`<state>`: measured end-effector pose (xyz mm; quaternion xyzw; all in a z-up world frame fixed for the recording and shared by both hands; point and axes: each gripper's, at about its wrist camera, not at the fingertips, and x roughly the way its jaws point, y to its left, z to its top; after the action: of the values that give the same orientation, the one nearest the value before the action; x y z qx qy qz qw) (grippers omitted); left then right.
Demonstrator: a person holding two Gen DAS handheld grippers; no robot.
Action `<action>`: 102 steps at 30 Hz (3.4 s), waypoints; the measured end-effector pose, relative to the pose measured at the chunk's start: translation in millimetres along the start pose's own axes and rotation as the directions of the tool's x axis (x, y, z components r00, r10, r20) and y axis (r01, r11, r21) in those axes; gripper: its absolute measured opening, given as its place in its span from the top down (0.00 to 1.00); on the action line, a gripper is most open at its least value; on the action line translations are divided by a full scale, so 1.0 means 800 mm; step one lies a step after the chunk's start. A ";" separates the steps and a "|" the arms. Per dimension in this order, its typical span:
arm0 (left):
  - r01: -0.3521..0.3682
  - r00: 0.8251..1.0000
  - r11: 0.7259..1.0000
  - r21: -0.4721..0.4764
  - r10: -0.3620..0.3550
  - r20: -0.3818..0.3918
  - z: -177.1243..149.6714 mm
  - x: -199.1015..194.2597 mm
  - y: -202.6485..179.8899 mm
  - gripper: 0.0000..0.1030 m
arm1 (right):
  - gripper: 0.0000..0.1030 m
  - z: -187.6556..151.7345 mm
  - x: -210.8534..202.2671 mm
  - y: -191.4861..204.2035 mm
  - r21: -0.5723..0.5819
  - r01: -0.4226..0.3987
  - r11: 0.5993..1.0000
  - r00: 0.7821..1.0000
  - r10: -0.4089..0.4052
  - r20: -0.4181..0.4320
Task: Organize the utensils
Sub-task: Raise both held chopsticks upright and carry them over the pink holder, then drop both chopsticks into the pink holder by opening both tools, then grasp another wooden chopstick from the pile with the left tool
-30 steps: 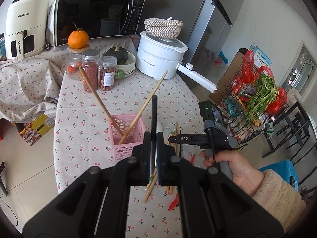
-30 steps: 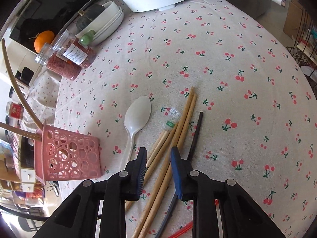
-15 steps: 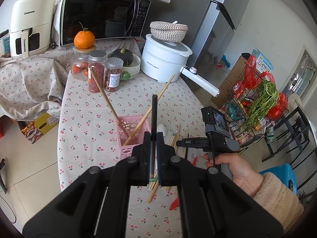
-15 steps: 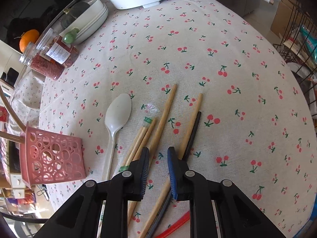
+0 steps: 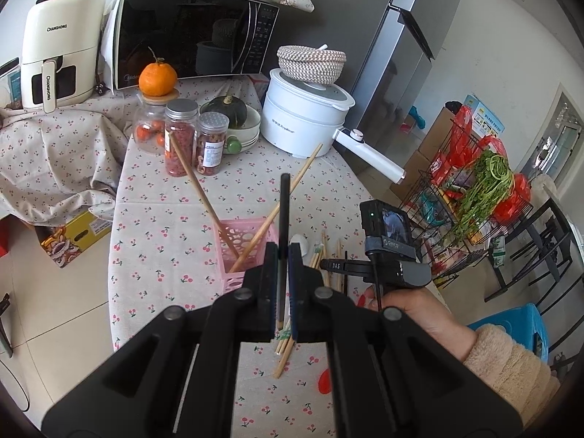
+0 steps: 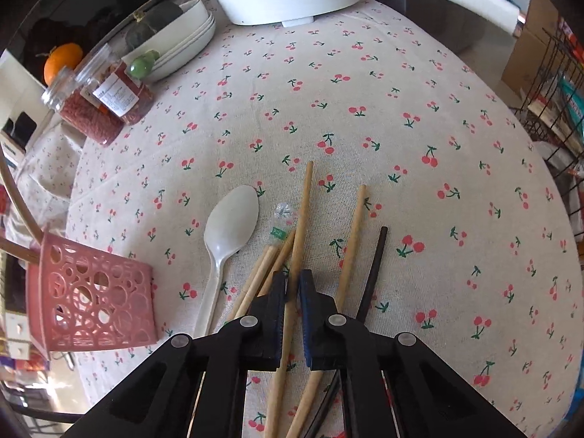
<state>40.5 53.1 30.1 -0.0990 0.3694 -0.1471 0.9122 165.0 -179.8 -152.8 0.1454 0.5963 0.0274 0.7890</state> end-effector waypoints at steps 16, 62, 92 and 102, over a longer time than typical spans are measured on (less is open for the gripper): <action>-0.018 0.947 0.998 -0.063 0.037 0.318 0.037 -0.045 0.005 0.94 | 0.94 -0.022 -0.177 0.003 -0.087 -0.238 0.967 0.915 0.253 0.315; -0.181 0.983 0.960 -0.213 0.174 -0.050 -0.003 0.057 0.099 0.22 | 0.94 -0.029 -0.202 0.128 -0.287 -0.290 0.913 0.749 0.403 0.526; -0.178 0.982 0.966 -0.188 0.163 -0.094 -0.020 0.059 0.077 0.22 | 0.38 -0.038 -0.208 0.109 -0.312 -0.268 0.911 0.790 0.393 0.470; -0.132 0.975 0.991 0.009 0.131 -0.181 -0.051 0.081 0.007 0.19 | 0.26 -0.039 -0.208 0.014 -0.216 -0.125 0.968 0.892 0.205 0.403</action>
<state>56.9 33.1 -42.2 -0.0617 0.4570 -0.0943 0.8823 88.9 -199.2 -2.6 0.1249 0.3918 0.1175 0.9039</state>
